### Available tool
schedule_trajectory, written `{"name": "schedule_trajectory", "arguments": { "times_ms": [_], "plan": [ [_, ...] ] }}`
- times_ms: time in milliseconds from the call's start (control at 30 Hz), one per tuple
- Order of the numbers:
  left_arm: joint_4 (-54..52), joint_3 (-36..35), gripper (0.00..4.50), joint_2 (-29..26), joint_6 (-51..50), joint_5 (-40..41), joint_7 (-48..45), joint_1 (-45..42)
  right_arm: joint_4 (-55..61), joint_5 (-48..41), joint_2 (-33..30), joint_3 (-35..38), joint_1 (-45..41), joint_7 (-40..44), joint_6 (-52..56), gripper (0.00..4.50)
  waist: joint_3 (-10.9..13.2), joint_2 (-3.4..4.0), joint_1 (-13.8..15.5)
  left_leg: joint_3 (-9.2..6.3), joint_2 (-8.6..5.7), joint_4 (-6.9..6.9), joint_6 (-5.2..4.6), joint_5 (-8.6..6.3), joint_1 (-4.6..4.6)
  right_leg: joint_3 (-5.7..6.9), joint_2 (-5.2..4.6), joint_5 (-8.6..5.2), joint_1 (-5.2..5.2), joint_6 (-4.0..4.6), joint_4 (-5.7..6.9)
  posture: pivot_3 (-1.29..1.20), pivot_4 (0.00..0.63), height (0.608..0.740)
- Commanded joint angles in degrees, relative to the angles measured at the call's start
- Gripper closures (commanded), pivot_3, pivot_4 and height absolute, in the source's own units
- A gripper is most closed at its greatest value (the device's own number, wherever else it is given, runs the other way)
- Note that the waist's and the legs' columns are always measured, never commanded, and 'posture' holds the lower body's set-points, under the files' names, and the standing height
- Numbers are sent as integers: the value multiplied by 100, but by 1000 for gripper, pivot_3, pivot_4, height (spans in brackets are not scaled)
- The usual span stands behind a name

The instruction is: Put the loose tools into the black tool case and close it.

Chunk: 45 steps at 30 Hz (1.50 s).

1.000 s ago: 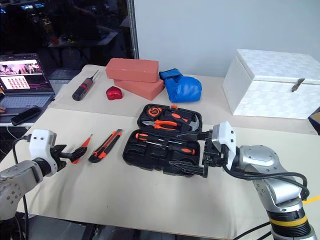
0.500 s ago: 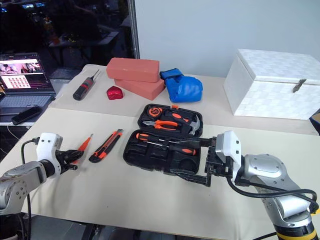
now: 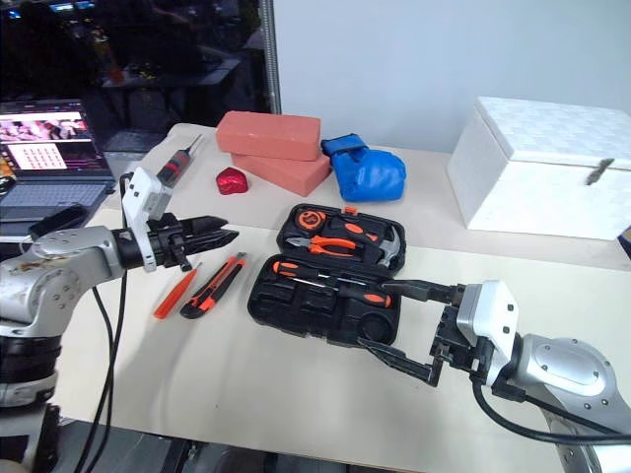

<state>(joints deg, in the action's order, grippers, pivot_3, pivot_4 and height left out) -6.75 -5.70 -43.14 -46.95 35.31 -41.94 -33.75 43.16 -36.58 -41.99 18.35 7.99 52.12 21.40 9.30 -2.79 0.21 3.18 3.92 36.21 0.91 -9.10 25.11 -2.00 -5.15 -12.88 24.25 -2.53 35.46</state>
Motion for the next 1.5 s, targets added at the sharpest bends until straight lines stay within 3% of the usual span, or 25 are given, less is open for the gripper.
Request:
{"name": "schedule_trajectory", "arguments": {
  "times_ms": [33,133,167,300,500,633,800,900,1000,1133,1333,1500],
  "plan": [
    [-57,-538,1330,165,-89,-322,924,349,362,-148,-20,168,75,-157,-55,0,0,0,-84,-3,0,-2,-1,-1,0,-2,2,12,1,-23,6,0,150,740],
    [-363,-1031,205,311,-405,-531,1747,934,319,-233,-15,45,-77,-159,-98,0,2,-4,-145,-8,0,-18,-1,-2,-5,-5,7,15,8,-24,22,0,150,740],
    [-447,-1107,26,295,-455,-583,1836,1121,304,-264,-10,-4,-149,-168,-95,0,2,-4,-152,-14,0,-19,-1,-2,-4,-5,9,12,10,-20,27,0,150,740],
    [-714,-1260,26,157,-718,-608,1780,2102,93,-219,-27,-286,-503,-52,-117,0,3,-5,-101,-15,0,-16,0,-2,-7,-2,7,3,12,-18,38,0,150,740],
    [-706,-1186,26,12,-650,-738,1613,2644,-157,-161,-62,-388,-742,104,-183,0,13,-22,14,-11,-3,4,47,-29,-6,12,-11,-16,12,15,33,0,150,740],
    [-543,-1154,1066,41,-491,-810,1534,2752,-226,-130,-64,-383,-734,196,-219,0,13,-22,19,-3,-4,7,50,-31,-8,11,-20,-7,8,27,28,0,150,740],
    [-506,-1300,2833,127,-84,-745,1250,2836,-254,-111,-58,-315,-640,267,-249,0,12,-20,32,-4,-1,4,49,-31,-10,12,-15,-4,9,28,33,0,150,740],
    [-550,-1605,4025,53,460,-397,532,2659,-208,-87,-21,-292,-520,237,-280,0,13,-23,42,-3,0,4,49,-31,-7,12,-14,-5,10,27,33,0,150,740],
    [-480,-1464,4025,-402,759,-185,-451,2218,-126,-107,-17,-165,-289,220,-315,0,15,-29,48,-4,2,5,48,-30,2,15,-13,-3,13,31,32,0,150,740],
    [75,-997,4025,-669,933,-308,-1039,1328,-13,-109,-37,39,9,170,-349,0,16,-26,72,-6,2,6,48,-30,6,23,-13,-9,12,21,32,0,150,740],
    [17,245,4025,-549,1397,-553,-2107,491,160,-151,-53,397,389,54,-324,0,11,-19,29,-1,0,16,45,-28,1,16,-11,-8,1,17,31,0,150,740],
    [579,1586,4025,-242,2200,-1570,-2659,-243,349,-180,-125,602,665,-42,-210,0,12,-19,57,-7,1,17,24,-15,3,16,-3,-9,1,15,36,0,150,740]
  ]
}}
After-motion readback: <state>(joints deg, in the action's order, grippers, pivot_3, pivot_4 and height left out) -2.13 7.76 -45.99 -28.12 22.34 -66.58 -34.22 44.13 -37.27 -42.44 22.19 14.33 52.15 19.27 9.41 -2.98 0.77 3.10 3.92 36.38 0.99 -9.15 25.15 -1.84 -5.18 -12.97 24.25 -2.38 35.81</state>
